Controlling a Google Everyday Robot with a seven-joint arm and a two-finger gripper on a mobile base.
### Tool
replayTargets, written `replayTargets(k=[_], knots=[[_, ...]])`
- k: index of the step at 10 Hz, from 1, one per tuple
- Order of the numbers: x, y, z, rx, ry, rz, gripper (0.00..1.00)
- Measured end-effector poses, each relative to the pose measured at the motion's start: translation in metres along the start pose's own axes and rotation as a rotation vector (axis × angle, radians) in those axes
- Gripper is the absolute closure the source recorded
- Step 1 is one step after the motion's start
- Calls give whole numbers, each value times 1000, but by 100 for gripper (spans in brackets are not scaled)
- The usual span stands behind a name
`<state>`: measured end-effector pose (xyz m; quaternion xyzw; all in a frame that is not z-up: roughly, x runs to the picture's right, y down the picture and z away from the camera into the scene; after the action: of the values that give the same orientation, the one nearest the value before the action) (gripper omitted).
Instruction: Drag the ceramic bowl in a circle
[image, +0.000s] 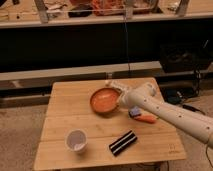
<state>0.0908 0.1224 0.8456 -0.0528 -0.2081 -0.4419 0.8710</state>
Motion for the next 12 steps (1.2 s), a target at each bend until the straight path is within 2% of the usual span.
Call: replayTargets(k=[4, 7, 9, 12], knots=[[-72, 33, -29, -44, -27, -6, 98], [-97, 21, -28, -27, -46, -34, 98], [-94, 7, -16, -11, -53, -42, 98], [-61, -18, 13, 9, -50, -56, 98]])
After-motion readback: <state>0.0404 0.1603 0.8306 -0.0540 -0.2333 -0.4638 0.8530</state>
